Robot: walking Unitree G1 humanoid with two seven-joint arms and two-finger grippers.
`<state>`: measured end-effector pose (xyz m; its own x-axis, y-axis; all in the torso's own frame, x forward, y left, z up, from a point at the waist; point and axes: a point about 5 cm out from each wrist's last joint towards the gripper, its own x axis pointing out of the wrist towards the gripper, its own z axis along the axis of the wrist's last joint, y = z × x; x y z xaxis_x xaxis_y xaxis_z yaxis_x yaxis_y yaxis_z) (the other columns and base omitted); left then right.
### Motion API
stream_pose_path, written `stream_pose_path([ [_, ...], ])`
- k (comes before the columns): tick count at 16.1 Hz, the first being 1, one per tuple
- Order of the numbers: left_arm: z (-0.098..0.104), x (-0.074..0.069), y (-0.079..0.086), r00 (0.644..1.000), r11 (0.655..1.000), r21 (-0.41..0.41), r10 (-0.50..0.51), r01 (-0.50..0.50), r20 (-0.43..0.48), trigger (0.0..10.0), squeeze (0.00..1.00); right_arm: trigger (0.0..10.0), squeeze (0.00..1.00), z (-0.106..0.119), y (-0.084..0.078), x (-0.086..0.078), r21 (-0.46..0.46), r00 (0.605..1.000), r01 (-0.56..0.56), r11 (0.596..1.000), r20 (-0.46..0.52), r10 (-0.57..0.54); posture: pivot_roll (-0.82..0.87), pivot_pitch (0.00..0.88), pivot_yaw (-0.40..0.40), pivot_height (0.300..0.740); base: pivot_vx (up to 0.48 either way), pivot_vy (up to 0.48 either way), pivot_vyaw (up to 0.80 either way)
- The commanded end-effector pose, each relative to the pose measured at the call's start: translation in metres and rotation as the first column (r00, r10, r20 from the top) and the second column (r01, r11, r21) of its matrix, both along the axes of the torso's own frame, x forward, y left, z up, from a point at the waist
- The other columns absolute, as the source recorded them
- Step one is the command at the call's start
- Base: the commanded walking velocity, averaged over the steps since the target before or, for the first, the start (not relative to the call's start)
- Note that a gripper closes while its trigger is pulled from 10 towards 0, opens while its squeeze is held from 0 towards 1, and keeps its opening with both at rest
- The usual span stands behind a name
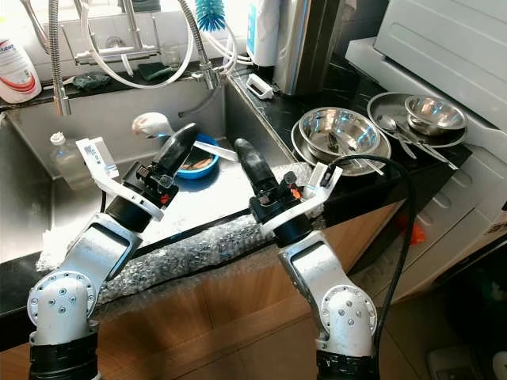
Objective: Kitchen organization
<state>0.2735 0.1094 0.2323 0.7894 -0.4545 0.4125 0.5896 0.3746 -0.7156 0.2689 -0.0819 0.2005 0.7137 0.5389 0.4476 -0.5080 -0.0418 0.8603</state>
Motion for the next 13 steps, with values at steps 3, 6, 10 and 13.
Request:
stream_pose_path([
  [3, 0.0082, -0.0007, 0.002, 0.999, 1.0, -0.023, 0.018, -0.017, 0.035, 7.7, 0.0, 10.0, 0.0, -0.0115, 0.0211, -0.0184, 0.065, 0.997, -0.062, 0.996, -0.045, 0.065, 0.02, 0.083, -0.038, 0.74, 0.0, 0.0, 0.0],
  [6, 0.0081, 0.0003, 0.0039, 0.999, 0.999, -0.033, 0.03, -0.029, 0.03, 0.0, 0.0, 10.0, 0.0, -0.0115, 0.0212, -0.019, 0.064, 0.997, -0.066, 0.996, -0.043, 0.069, 0.02, 0.082, -0.038, 0.74, 0.0, 0.0, 0.0],
  [10, 0.0082, 0.0005, 0.0066, 0.998, 0.998, -0.05, 0.046, -0.044, 0.031, 0.0, 0.0, 10.0, 0.0, -0.0102, 0.0211, -0.0199, 0.042, 0.998, -0.055, 0.998, -0.02, 0.055, 0.02, 0.083, -0.04, 0.74, 0.0, 0.0, 0.0],
  [13, 0.0086, 0.0013, 0.0075, 0.998, 0.997, -0.062, 0.052, -0.05, 0.029, 0.0, 0.0, 10.0, 0.0, -0.0085, 0.0228, -0.0219, 0.014, 0.999, -0.052, 0.999, 0.007, 0.052, 0.02, 0.082, -0.039, 0.74, 0.0, 0.0, 0.0],
])
